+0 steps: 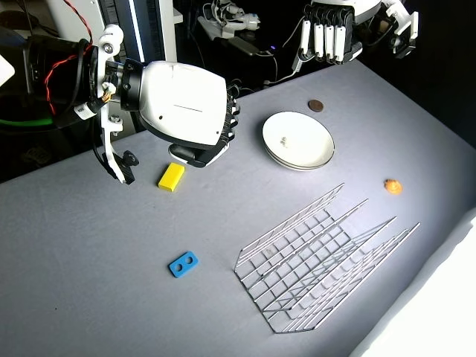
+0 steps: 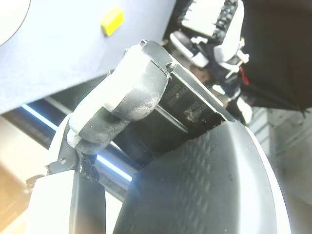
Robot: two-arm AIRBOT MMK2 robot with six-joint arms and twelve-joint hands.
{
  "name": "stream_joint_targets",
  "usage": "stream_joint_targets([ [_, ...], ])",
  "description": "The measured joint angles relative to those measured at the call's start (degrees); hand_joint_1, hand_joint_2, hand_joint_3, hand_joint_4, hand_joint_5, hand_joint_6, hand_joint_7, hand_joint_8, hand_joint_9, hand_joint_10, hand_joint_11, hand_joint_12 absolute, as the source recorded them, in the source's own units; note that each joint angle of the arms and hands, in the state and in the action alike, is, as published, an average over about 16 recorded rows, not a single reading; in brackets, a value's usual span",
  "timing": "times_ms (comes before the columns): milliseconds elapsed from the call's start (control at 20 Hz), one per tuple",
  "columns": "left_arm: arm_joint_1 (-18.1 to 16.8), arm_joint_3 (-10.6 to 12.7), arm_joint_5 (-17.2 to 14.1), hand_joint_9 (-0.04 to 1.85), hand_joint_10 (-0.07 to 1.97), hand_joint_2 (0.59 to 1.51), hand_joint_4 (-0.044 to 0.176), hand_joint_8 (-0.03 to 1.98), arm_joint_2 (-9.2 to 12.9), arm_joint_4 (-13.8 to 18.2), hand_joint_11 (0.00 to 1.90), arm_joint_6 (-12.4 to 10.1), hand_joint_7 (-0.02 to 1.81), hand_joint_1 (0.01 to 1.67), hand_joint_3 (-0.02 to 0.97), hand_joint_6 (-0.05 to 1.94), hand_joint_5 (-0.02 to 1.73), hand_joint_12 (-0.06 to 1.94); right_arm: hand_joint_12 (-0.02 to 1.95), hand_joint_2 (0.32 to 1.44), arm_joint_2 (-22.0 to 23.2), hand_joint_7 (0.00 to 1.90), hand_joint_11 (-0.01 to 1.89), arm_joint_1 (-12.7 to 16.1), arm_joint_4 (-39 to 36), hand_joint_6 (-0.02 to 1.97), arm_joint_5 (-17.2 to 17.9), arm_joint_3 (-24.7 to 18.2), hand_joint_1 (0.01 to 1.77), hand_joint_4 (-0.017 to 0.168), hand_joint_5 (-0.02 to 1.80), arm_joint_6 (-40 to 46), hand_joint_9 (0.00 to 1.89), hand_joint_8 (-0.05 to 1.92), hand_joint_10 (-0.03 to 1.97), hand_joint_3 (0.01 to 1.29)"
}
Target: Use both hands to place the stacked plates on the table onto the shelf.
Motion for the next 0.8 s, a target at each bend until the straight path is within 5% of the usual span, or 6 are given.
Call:
stream_joint_targets([
  [200, 0.2, 0.4, -0.2, 0.44, 0.29, 1.159, 0.019, 0.32, 0.0, 0.0, 0.42, 0.1, 0.4, 0.14, 0.021, 0.39, 0.36, 0.41, 0.58, 1.2, 0.0, 0.48, 0.58, 0.0, -0.2, 0.55, 0.2, 0.0, 0.22, -0.003, 0.4, 0.0, 0.51, 0.51, 0.53, 0.03],
  [400, 0.4, 0.8, -0.4, 0.33, 0.21, 1.157, 0.014, 0.23, 0.0, -0.2, 0.32, 0.2, 0.3, 0.11, 0.016, 0.29, 0.28, 0.31, 0.48, 1.15, 0.0, 0.36, 0.43, 0.0, -1.1, 0.42, 0.8, 0.0, 0.46, -0.003, 0.31, -0.1, 0.38, 0.38, 0.39, 0.03],
  [600, 0.9, 1.4, -0.9, 0.06, 0.0, 1.149, 0.001, -0.01, 0.0, -0.1, 0.05, 0.3, 0.06, 0.02, -0.002, 0.0, 0.1, 0.06, 0.18, 1.09, -0.2, 0.1, 0.11, -0.2, -2.5, 0.06, 1.6, -0.1, 0.65, -0.003, 0.1, -0.5, 0.1, 0.04, 0.04, 0.02],
  [800, 1.2, 1.8, -1.4, 0.03, 0.01, 1.149, 0.0, 0.0, 0.0, 0.5, 0.02, -0.4, 0.04, 0.02, 0.001, 0.0, 0.08, 0.03, 0.19, 1.03, -0.4, 0.04, 0.01, -0.3, -4.0, 0.02, 2.3, -0.1, 0.96, -0.002, 0.06, -1.5, 0.04, 0.02, 0.01, 0.02],
])
